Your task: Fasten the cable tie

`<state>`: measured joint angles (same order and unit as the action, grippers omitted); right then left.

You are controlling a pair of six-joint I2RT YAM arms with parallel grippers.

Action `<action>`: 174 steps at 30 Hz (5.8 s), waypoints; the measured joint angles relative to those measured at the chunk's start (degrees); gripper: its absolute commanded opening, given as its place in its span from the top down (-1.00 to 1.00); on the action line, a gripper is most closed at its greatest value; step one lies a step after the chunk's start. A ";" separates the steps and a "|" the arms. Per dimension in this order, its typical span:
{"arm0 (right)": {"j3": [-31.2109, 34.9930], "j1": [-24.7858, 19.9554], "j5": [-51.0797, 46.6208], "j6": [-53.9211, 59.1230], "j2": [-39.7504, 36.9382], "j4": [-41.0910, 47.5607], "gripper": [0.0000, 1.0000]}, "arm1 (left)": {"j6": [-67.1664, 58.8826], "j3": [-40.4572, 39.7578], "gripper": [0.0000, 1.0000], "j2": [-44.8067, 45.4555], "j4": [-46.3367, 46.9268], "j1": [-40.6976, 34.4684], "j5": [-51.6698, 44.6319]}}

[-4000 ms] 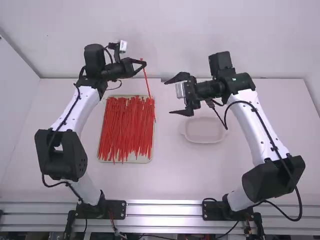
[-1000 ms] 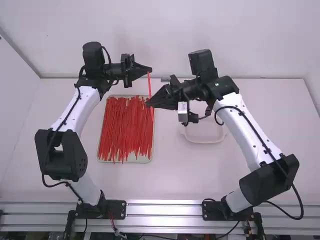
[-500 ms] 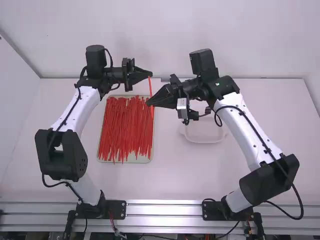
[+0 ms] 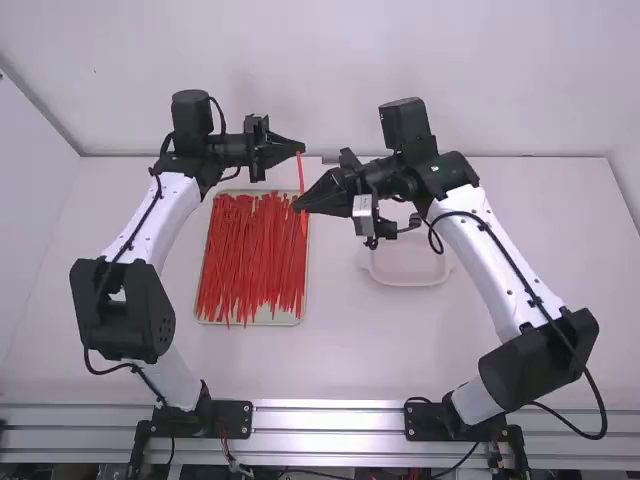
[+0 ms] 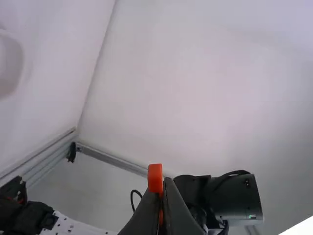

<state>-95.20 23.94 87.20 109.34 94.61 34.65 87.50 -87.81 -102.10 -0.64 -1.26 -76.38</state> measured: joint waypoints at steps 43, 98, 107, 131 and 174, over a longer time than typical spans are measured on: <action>0.02 -0.98 -6.19 -86.05 1.51 -26.29 1.00 | -93.11 -0.02 0.96 0.00 -7.58 -0.09 0.22; 12.57 -2.14 -20.98 -127.86 2.14 -28.52 1.00 | -132.19 -0.02 0.96 0.00 -5.88 1.14 2.95; 12.57 -2.14 -25.29 -130.27 2.14 -31.39 1.00 | -131.93 0.00 0.95 -0.02 -11.80 1.14 1.81; 12.57 -3.65 -28.50 -133.37 2.14 -34.29 1.00 | -129.94 0.00 0.96 -0.02 -20.65 -2.91 4.33; 12.68 -5.31 -22.64 -133.37 2.12 -37.03 1.00 | -131.27 0.00 0.96 -0.02 -22.32 -2.01 0.22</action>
<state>-82.52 18.63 64.55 -24.03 96.73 -2.37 -43.77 -87.81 -102.13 -22.96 -3.27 -76.16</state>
